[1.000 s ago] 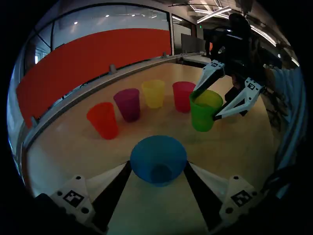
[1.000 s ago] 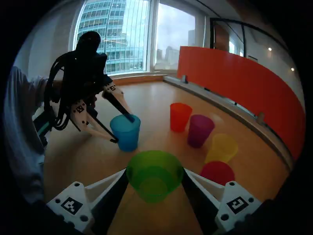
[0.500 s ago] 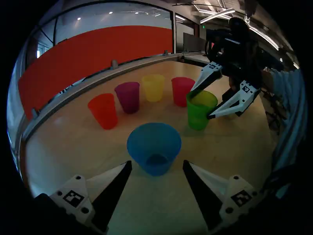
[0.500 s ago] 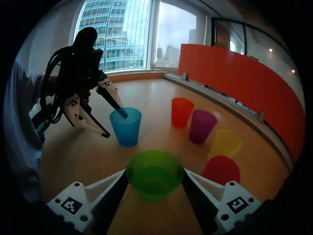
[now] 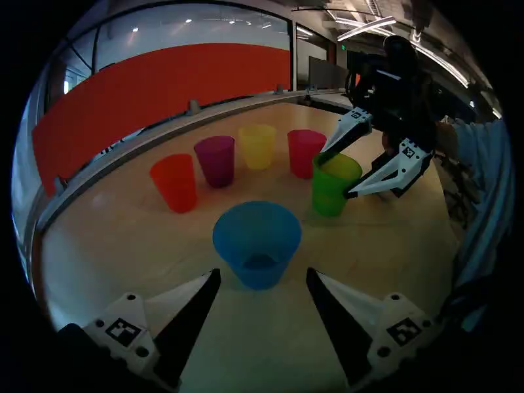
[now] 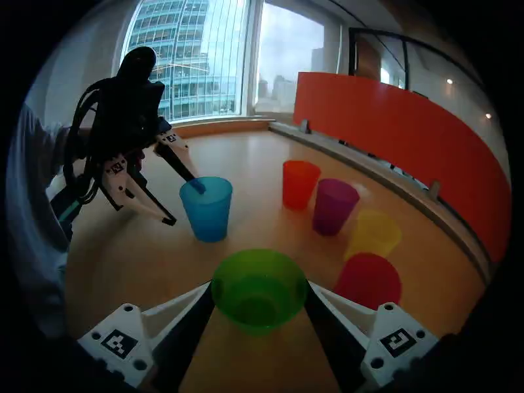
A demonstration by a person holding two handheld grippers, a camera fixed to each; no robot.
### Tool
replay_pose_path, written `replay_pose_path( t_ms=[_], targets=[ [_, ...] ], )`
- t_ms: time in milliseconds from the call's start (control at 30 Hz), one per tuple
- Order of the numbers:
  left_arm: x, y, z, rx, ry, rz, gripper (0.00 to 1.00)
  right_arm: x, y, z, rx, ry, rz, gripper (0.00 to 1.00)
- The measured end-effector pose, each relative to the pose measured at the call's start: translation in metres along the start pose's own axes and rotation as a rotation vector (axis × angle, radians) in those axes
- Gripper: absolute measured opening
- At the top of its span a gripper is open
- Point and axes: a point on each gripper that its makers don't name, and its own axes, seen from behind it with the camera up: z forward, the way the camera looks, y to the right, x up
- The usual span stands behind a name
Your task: Pour water
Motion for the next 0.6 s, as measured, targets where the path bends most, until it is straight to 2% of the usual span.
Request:
replay_pose_path(
  t_ms=[167,233,600],
  targets=[
    [0.000,0.003,0.000,-0.006,-0.002,-0.009,0.97,-0.002,0.001,-0.001,-0.014,-0.002,0.010,0.96],
    [0.001,0.004,-0.001,-0.007,0.000,-0.010,0.97,-0.002,0.001,-0.002,-0.019,-0.002,0.016,1.00],
    [-0.003,0.007,-0.009,0.005,0.007,-0.022,0.98,-0.008,-0.001,-0.014,-0.041,0.001,0.039,1.00]
  ],
)
